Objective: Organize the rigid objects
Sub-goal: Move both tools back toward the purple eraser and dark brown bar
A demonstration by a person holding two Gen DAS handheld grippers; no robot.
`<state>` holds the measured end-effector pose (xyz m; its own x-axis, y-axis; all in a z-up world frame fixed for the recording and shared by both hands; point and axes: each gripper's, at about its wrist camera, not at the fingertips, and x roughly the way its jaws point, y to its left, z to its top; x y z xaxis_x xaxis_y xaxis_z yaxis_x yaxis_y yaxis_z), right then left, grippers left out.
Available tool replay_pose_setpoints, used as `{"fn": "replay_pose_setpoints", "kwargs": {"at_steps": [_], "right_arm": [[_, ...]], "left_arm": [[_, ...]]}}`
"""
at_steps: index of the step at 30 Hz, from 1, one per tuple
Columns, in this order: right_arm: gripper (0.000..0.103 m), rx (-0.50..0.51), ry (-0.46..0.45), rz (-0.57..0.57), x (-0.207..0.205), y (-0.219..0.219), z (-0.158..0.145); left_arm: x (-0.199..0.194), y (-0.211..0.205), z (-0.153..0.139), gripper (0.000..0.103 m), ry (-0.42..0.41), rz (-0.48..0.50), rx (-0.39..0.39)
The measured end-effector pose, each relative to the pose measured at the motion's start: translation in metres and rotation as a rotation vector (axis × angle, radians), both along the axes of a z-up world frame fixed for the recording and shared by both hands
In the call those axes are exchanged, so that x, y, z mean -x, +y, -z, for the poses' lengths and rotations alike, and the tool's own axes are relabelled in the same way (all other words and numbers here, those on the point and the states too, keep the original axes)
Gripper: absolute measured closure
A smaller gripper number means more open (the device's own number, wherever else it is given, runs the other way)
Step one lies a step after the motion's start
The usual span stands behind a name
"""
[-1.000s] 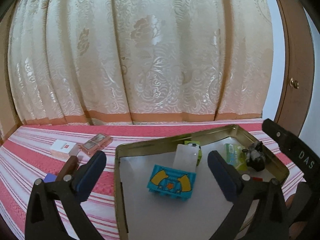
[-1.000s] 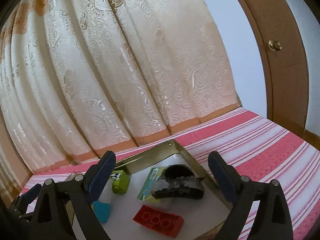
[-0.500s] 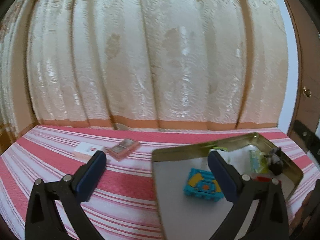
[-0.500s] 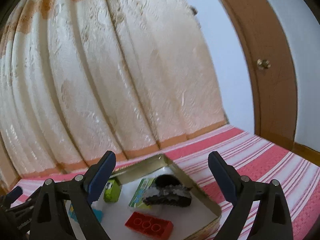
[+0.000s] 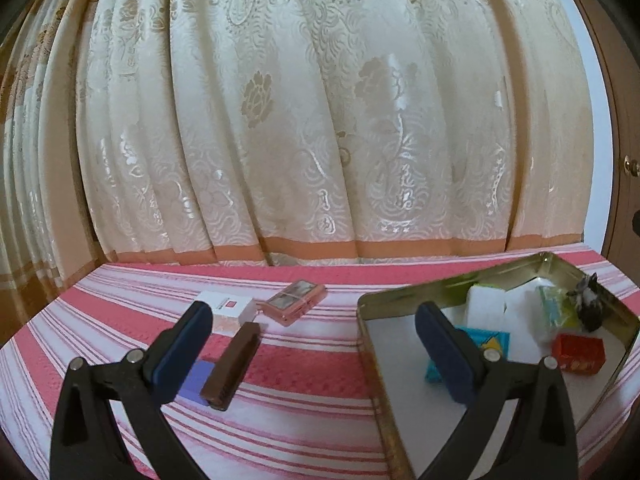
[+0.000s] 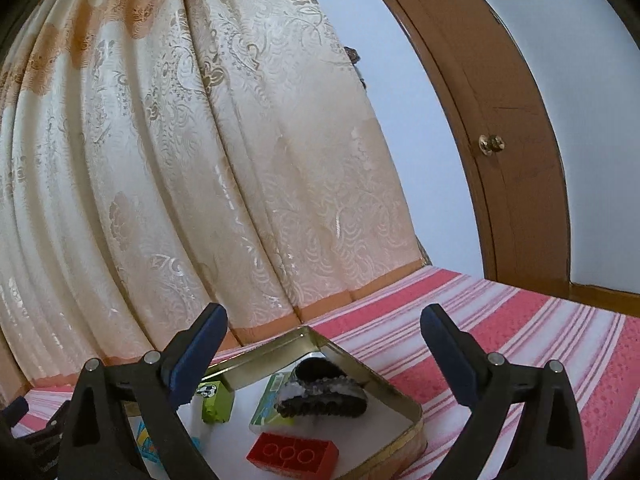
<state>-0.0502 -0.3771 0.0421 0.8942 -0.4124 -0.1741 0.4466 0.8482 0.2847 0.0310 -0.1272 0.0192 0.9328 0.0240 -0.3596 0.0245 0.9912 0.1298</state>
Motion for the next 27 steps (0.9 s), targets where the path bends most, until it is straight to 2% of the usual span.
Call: {"fn": "replay_pose_setpoints", "kwargs": {"at_steps": [14,19,27], "right_arm": [[0.004,-0.050,0.049,0.032,0.011,0.021,0.006],[0.004,-0.022,0.074,0.007,0.012,0.045,0.005],[0.004,0.043,0.061,-0.049,0.011,0.093,0.002]], "left_arm": [[-0.001,0.023,0.003,0.000,0.062,0.037,0.068],[0.000,0.032,0.004,0.000,0.074,0.049,0.075],[-0.003,0.053,0.003,0.000,0.084,0.043,0.071]]}}
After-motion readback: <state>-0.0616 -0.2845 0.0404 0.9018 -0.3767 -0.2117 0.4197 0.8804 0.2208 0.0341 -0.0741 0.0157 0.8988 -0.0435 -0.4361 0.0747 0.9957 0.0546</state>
